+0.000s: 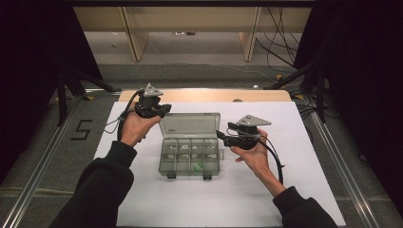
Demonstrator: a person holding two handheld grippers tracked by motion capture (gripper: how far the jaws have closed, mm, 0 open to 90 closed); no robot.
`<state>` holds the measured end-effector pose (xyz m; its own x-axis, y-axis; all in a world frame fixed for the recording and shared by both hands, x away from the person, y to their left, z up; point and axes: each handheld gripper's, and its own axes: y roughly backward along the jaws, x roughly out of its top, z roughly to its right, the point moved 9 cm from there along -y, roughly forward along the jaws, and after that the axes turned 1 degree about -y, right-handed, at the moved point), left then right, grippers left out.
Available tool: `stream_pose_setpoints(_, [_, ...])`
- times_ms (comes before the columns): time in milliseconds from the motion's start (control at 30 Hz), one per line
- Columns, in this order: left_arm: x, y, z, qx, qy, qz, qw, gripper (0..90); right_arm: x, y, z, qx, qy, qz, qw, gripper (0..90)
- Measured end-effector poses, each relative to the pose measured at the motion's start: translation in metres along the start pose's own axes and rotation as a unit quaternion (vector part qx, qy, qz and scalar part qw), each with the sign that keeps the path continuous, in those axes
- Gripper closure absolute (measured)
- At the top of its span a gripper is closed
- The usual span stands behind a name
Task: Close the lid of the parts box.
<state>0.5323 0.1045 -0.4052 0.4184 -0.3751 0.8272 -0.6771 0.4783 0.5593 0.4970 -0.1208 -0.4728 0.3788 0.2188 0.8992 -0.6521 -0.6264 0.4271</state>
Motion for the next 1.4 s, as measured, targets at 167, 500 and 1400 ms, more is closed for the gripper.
stream_pose_setpoints(167, [-0.002,0.008,-0.019,0.048,-0.104,0.002,0.9935,90.0,0.001,0.012,-0.010,0.010,0.006,-0.003,0.9999,32.5])
stream_pose_setpoints(500, [-0.014,0.018,-0.003,0.013,-0.140,0.004,0.9900,90.0,0.011,0.032,-0.031,0.012,0.024,0.010,0.9996,28.4])
stream_pose_setpoints(1400, [-0.052,0.035,0.020,-0.019,-0.137,0.033,0.9899,90.0,0.018,0.057,-0.051,0.048,0.036,0.014,0.9981,48.6])
